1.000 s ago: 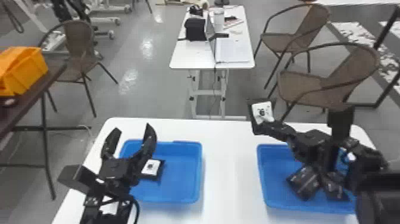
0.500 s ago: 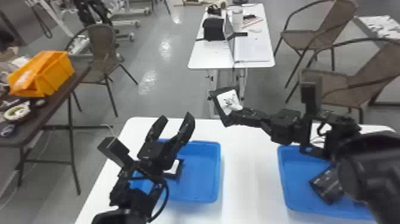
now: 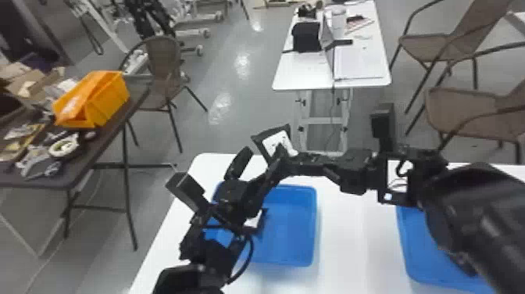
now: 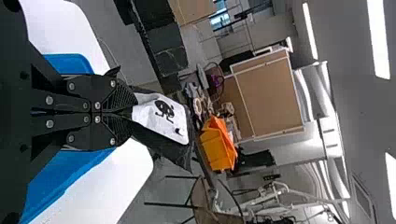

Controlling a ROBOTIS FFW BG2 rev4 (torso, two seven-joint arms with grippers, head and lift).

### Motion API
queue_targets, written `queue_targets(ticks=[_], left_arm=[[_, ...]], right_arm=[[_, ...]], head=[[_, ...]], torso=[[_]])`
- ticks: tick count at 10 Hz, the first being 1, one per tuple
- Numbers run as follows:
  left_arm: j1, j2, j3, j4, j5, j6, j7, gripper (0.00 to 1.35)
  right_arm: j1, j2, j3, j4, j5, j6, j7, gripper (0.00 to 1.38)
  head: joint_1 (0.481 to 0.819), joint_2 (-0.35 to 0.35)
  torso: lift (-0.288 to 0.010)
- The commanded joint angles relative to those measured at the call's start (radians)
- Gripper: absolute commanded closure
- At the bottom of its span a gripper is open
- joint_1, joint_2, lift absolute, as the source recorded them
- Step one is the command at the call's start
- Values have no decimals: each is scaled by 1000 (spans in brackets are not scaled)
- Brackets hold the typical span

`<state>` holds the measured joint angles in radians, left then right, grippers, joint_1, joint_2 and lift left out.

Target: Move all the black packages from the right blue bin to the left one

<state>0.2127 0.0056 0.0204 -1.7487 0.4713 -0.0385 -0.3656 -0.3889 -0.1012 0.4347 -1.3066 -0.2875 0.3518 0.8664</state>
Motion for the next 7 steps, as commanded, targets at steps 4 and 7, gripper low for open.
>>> queue_targets(ticks=[4,7], left_arm=[[-7,4,-14,0,23,39,-1,404],[-9,0,-5,-11,12,86,-1,1205]], right_arm=[[-30,6,53,33,-29,-11,2,1277],[-35,8,56,52,-29,-25,0,1277]], head=[[695,275],[695,276]], torso=[[0],[0]])
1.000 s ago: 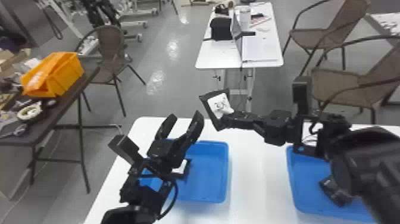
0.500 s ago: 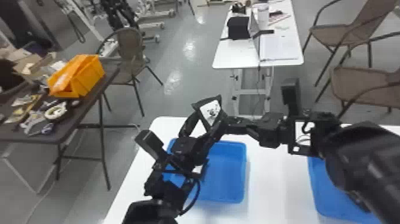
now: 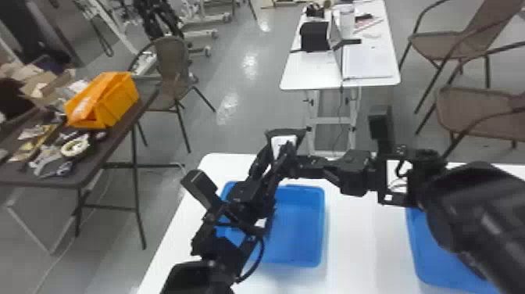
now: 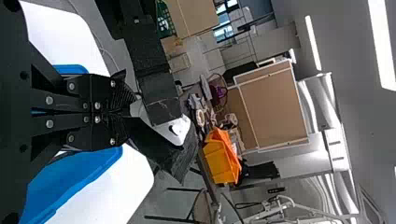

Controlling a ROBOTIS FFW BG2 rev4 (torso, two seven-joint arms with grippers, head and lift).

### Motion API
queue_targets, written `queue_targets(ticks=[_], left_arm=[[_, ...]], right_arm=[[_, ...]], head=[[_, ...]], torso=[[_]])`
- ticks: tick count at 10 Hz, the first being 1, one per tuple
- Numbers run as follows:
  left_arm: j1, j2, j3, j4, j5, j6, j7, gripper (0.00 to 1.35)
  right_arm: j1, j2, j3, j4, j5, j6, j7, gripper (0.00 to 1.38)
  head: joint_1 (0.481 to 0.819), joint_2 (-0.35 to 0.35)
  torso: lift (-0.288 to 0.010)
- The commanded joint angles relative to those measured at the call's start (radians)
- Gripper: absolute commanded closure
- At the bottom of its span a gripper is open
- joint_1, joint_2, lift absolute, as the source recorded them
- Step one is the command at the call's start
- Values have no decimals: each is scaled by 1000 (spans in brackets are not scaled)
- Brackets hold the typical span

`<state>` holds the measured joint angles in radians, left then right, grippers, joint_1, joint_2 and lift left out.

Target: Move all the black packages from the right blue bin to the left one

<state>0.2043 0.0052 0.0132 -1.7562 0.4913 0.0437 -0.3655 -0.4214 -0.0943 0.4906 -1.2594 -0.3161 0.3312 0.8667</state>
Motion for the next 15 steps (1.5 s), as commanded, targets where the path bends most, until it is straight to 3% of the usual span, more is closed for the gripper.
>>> queue_targets(ticks=[1,4,6,7,8,9,12,15], left_arm=[[-2,6,7,-11,-25,7,-9,1213],[-2,6,14,-11,-30,-45,-13,1213],[1,-5,24,-9,-33,-71,-12,1213],[4,-7,27,-9,-34,-87,-12,1213],[7,-8,36,-6,-39,-100,-12,1213],[15,-8,48,0,-48,-122,-12,1213],[27,-8,94,95,-123,-235,-10,1213],[18,-8,119,244,-312,-335,-10,1213]], right_arm=[[-5,4,0,17,-4,-14,0,1277],[-13,10,-3,32,-6,-27,-6,1277],[-14,13,-4,44,-14,-49,-17,1104],[-16,16,-7,63,-20,-72,-20,874],[-7,18,-29,72,-35,-92,-28,363],[29,18,-75,58,-31,-116,-46,33],[220,18,-304,-137,146,-119,-153,240],[398,16,-432,-319,212,-138,-331,265]], head=[[695,274],[695,277],[695,285],[695,288],[695,289],[695,289],[695,251],[695,172]], torso=[[0],[0],[0],[0],[0],[0],[0],[0]])
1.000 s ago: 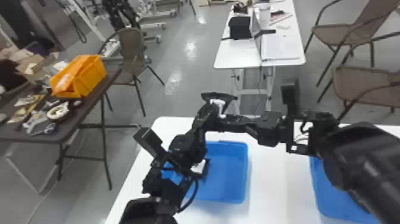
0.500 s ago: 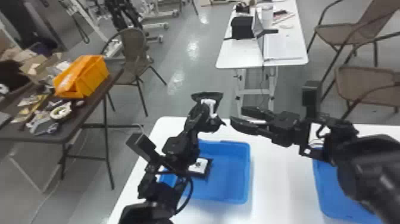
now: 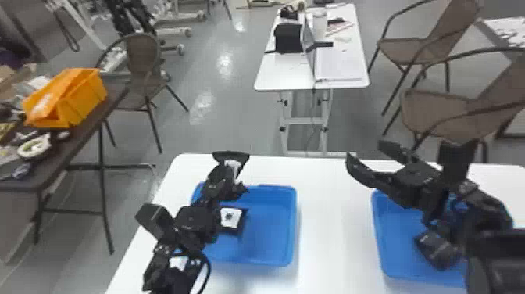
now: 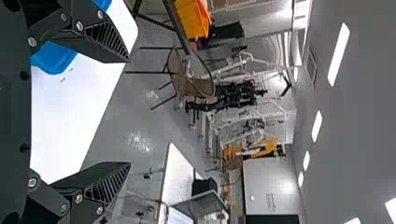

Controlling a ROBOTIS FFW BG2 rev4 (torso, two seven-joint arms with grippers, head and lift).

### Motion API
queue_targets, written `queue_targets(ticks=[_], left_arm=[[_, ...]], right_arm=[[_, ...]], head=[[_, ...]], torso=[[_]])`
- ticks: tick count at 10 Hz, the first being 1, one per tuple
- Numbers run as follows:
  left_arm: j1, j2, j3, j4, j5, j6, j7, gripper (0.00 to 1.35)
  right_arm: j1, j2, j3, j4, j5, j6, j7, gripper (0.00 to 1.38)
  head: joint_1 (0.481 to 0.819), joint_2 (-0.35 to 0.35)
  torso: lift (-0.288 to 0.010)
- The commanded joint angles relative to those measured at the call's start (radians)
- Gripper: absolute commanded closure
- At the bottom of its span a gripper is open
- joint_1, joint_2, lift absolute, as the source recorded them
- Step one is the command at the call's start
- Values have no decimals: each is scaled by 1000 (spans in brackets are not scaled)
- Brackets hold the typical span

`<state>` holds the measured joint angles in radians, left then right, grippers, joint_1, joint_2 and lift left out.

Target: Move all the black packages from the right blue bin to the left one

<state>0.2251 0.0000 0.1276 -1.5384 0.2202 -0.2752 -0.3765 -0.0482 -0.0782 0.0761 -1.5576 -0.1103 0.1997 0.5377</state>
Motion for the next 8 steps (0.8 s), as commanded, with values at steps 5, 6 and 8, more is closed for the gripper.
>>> queue_targets(ticks=[5,6,8], left_arm=[[3,-3,61,116,-214,-101,-1,705],[6,-3,75,126,-200,-144,-1,147],[11,-3,60,123,-148,-193,-1,144]], right_arm=[[87,-20,-29,-76,40,-31,-61,260],[94,-22,-35,-78,37,-31,-65,265],[114,-22,-48,-98,41,-31,-68,265]], head=[[695,122],[695,123],[695,135]], torso=[[0],[0],[0]])
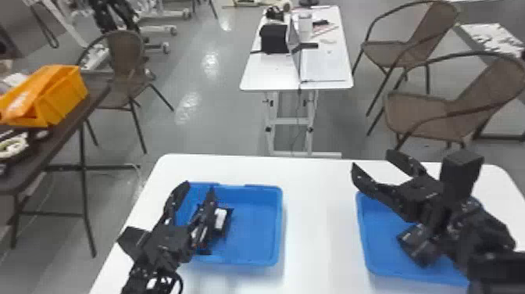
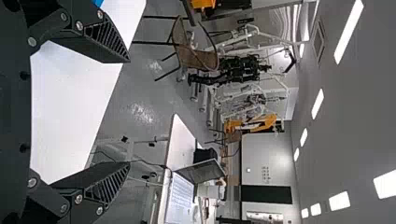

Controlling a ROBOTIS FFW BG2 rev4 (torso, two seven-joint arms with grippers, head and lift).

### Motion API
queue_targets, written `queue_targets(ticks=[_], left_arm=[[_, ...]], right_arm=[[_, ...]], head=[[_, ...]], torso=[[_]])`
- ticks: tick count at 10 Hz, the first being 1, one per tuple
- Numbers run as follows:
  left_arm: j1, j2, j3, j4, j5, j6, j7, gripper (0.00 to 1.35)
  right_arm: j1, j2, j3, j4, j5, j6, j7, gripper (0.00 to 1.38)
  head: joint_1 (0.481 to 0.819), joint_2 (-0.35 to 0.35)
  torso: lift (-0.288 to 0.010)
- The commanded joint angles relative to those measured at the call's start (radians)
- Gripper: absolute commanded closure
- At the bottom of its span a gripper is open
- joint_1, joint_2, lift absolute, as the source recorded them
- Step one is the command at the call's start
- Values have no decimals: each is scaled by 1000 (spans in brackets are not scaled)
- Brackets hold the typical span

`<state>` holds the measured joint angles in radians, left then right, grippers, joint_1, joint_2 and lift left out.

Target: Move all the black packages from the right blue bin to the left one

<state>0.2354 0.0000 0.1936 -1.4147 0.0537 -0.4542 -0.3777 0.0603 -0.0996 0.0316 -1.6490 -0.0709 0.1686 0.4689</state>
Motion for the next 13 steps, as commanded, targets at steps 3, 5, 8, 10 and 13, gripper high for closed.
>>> queue_targets(ticks=[3,5,8,10,13], left_arm=[[8,-3,-46,-35,112,-75,13,179],[15,-3,-63,-92,136,-124,86,185],[30,-3,-72,-122,155,-146,128,185],[32,-3,-74,-124,159,-146,131,185],[36,-3,-79,-127,166,-139,134,185]], right_arm=[[24,0,-22,-12,26,-46,-9,265],[110,-2,-36,-66,28,-101,-170,265],[243,15,-68,-92,-7,-193,-414,266],[273,14,-125,-37,-66,-161,-435,265],[230,12,-185,118,-115,-120,-452,265]], head=[[695,115],[695,106],[695,46],[695,12],[695,-52]], torso=[[0],[0],[0],[0],[0]])
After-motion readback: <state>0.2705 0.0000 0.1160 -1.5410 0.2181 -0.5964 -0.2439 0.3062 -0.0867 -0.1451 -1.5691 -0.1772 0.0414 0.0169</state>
